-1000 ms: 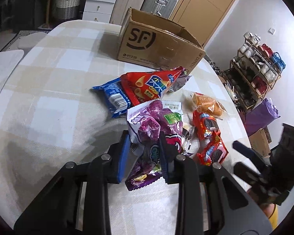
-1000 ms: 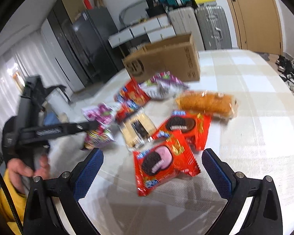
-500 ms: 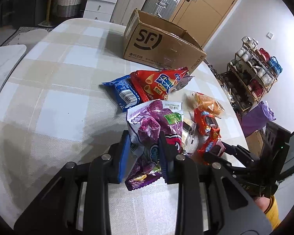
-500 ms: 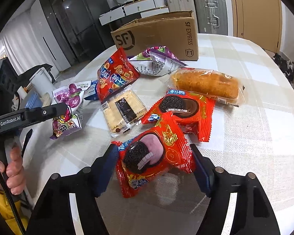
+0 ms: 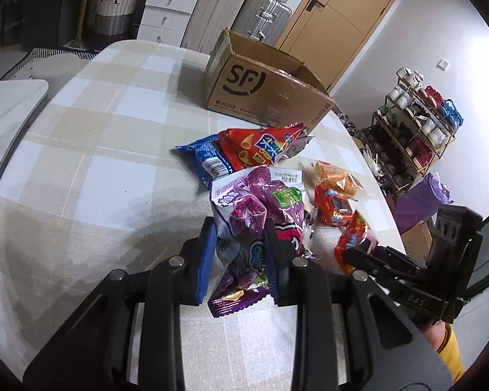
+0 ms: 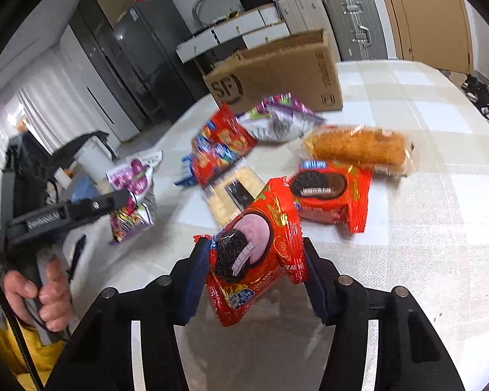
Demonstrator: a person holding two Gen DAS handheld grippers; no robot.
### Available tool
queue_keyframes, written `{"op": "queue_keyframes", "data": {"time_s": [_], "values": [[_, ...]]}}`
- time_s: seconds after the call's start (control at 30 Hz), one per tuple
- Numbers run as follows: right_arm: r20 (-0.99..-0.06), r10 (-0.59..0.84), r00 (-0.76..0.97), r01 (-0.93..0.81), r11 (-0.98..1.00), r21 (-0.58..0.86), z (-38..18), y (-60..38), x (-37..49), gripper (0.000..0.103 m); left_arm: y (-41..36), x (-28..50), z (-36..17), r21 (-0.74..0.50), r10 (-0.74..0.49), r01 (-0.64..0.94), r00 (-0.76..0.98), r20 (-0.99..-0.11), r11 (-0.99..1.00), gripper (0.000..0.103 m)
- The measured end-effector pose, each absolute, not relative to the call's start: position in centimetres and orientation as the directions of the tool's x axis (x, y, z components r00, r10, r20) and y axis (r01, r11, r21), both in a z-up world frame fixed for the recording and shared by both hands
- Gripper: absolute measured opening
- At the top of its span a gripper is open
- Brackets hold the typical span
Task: Organize snacks
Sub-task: 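Carry the purple candy bag and red cake pack into the box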
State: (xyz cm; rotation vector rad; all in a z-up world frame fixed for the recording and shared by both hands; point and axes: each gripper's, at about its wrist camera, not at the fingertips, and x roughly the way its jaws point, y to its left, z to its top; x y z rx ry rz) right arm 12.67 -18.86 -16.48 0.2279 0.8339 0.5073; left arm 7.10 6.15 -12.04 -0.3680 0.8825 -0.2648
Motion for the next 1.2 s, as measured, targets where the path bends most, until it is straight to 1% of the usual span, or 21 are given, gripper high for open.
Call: {"op": "queue_keyframes", "data": {"time_s": [0.23,0.43,0.6,0.87,0.97,1.2], "values": [[-0.568,0.559,0.604,-0.372,0.828,0.419,-12.6,-19.2,11.4,0.055,6.6,5.3,-9.9,-0.415,-0.375,0.095,0.642,-0.669,0.905,0.024],[-0.516,0.584,0.627,-0.392,0.809,0.439,-10.1,-19.5,10.5,0.055,6.4,3.7,-7.5,-0.389,-0.359,0.115,0.677,-0.643,0.914,0.024],[-0.475,0.594,0.650,-0.418,0.801,0.429,-7.7,-19.5,9.9,0.055,6.2,2.9,-5.3,-0.370,-0.353,0.133,0.692,-0.629,0.919,0.024],[-0.402,0.615,0.679,-0.463,0.783,0.415,-3.3,-19.9,10.0,0.055,6.3,1.9,-0.2,-0.353,-0.346,0.153,0.734,-0.584,0.923,0.024],[-0.367,0.632,0.683,-0.477,0.766,0.430,-1.4,-20.4,10.5,0.055,6.4,1.9,1.7,-0.353,-0.353,0.168,0.747,-0.563,0.920,0.025],[-0.334,0.634,0.697,-0.498,0.764,0.411,2.4,-20.8,12.1,0.055,6.0,2.6,5.7,-0.333,-0.359,0.197,0.757,-0.546,0.922,0.025]]}}
